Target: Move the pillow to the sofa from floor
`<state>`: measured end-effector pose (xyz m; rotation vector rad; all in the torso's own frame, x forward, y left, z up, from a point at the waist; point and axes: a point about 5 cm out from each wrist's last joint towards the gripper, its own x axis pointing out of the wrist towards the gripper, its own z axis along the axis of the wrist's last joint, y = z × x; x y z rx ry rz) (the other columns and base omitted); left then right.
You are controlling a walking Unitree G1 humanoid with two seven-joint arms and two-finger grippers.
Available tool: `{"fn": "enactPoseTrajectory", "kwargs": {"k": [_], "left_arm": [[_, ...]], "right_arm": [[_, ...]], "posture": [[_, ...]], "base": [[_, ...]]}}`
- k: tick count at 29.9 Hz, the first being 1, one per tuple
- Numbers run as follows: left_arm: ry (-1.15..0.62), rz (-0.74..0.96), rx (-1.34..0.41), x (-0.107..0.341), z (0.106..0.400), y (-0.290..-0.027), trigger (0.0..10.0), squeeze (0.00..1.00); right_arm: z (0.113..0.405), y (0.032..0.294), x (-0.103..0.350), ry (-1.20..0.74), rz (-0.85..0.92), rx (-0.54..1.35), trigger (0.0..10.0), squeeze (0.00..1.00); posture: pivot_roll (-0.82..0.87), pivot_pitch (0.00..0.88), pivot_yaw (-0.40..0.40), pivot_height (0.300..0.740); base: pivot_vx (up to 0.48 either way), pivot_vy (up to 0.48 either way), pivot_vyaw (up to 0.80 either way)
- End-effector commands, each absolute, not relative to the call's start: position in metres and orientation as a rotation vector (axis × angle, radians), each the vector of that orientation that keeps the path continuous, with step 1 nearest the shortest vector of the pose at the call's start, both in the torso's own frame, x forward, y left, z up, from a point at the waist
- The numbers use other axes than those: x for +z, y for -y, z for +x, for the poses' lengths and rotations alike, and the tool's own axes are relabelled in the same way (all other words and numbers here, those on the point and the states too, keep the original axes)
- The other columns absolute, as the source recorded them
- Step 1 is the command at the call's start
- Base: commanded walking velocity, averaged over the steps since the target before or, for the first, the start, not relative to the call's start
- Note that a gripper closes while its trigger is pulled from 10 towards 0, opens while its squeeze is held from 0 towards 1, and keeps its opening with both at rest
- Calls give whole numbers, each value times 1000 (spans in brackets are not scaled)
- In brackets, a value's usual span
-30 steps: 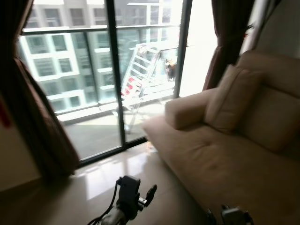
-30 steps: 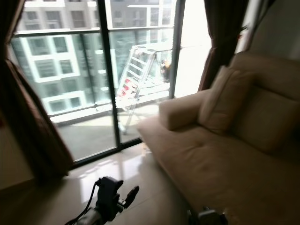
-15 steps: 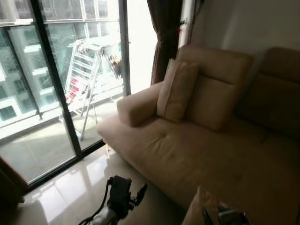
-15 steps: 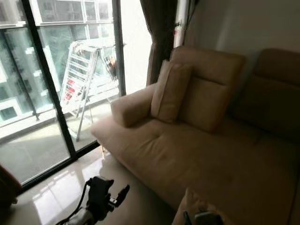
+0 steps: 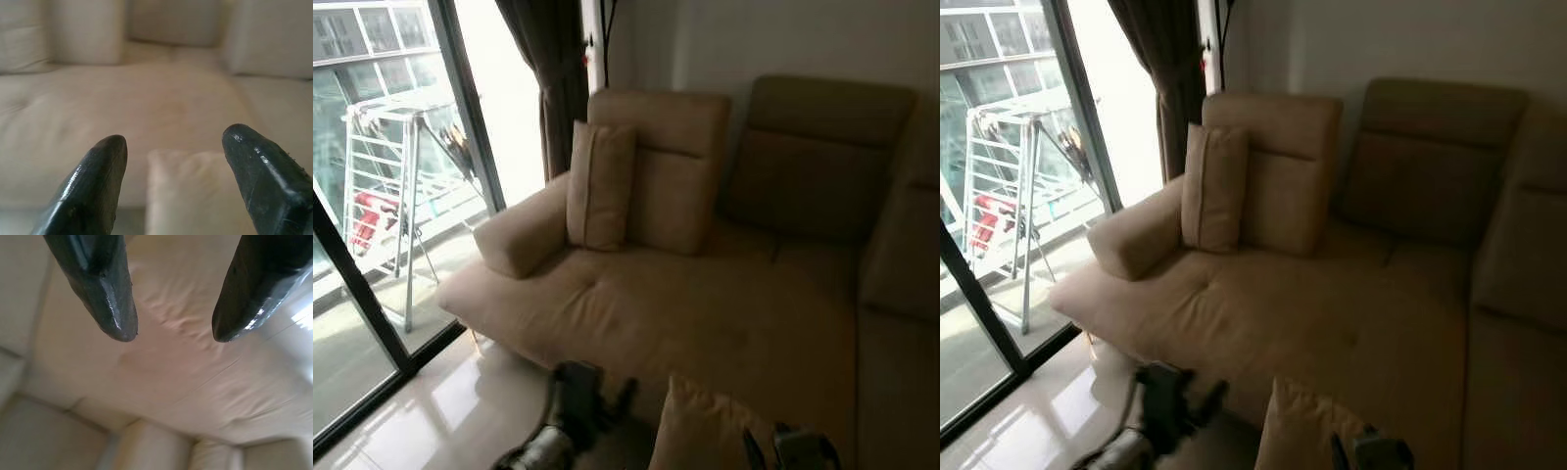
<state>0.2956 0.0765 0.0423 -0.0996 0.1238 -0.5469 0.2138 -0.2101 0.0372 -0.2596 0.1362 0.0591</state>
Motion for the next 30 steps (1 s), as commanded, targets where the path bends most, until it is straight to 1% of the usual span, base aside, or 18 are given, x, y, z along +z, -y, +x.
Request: {"fn": "enactPoseTrajectory", "kwargs": {"k": [1, 10, 29, 30], "left_arm": [[-153, -115, -514, 37, 295, -88, 10000, 0], [-149, -105, -509, 38, 296, -88, 10000, 0], [-137, -102, -506, 40, 297, -87, 10000, 0], [-136, -101, -505, 40, 297, -87, 10000, 0]], "right_arm": [[213, 207, 36, -120, -269, 42, 10000, 0], [218, 210, 41, -90, -283, 14, 10000, 0], [232, 206, 47, -45, -310, 4, 10000, 0], [232, 206, 48, -41, -307, 2, 10000, 0]], "posture": [[102, 0, 55, 740], [104, 0, 53, 740], [111, 0, 52, 740], [112, 0, 52, 735]], "base": [[0, 0, -775], [0, 0, -763], [0, 0, 0], [0, 0, 0]]}}
